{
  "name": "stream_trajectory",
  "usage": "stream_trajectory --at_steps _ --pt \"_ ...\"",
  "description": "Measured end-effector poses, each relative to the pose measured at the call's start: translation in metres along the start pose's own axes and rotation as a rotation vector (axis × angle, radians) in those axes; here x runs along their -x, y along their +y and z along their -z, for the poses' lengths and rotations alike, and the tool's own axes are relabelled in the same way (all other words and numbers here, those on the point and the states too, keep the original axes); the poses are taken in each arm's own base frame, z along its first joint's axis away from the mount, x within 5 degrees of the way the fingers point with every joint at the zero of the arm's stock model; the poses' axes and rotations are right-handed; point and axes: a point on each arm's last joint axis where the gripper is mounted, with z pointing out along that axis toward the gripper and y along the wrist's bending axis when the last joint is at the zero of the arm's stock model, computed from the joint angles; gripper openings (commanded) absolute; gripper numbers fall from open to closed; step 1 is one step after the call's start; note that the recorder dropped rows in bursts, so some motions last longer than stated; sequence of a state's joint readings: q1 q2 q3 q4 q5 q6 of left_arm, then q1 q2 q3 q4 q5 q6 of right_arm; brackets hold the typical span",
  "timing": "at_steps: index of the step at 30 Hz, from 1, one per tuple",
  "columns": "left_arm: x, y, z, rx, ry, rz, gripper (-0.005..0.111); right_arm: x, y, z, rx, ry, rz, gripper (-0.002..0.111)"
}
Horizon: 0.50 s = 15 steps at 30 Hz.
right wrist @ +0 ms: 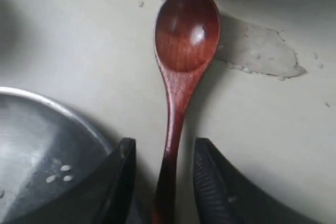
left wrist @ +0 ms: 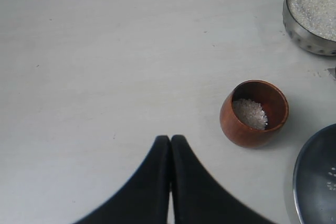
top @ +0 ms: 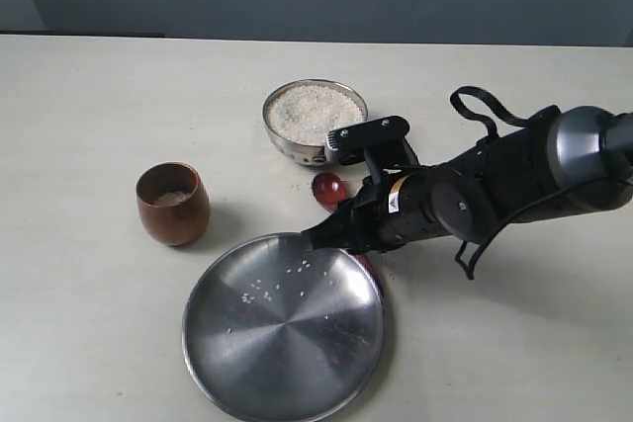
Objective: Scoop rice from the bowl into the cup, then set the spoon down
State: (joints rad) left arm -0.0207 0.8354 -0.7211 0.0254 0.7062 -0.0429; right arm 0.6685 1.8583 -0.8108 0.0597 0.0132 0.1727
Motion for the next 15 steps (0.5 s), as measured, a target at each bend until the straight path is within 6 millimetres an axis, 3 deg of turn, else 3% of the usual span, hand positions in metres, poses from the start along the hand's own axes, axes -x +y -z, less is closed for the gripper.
stream_trajectory --at_steps 15 --pt "0.000 0.000 0.000 0.000 0.000 0.000 0.000 -0.007 -0.007 -0.014 -0.015 0.029 0.016 0.037"
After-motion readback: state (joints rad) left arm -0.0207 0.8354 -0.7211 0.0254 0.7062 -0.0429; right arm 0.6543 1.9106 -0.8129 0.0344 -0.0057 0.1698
